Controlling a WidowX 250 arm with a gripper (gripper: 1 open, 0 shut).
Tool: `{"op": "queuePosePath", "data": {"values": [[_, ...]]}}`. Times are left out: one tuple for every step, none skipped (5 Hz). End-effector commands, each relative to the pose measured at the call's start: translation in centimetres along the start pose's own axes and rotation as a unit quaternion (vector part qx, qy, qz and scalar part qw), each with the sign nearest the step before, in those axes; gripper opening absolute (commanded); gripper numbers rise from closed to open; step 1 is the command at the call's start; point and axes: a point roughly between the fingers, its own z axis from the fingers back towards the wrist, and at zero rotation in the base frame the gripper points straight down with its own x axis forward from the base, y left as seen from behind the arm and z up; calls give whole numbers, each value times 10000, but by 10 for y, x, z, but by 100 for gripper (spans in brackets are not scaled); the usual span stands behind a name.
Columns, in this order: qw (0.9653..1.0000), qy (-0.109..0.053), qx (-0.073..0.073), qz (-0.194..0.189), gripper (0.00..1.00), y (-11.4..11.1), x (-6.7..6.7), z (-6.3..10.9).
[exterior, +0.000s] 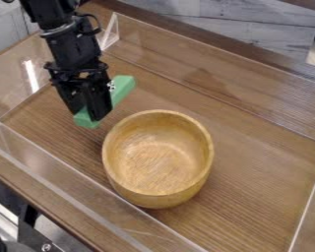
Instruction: Remove the green block from inside the brown bowl and put it on the table
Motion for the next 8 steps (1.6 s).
{"op": "queuePosePath", "data": {"values": [[9996,-232,163,-41,0,9,9,12],[9996,-223,168,-40,0,12,10,11],[9996,-210,168,-40,0,16,11,9],[9997,-192,163,-38,0,18,12,8],[9997,-170,160,-41,0,21,12,7],[9998,-144,150,-34,0,22,12,7],[9998,-118,140,-35,0,24,13,6],[9999,-88,127,-31,0,25,12,6]]}}
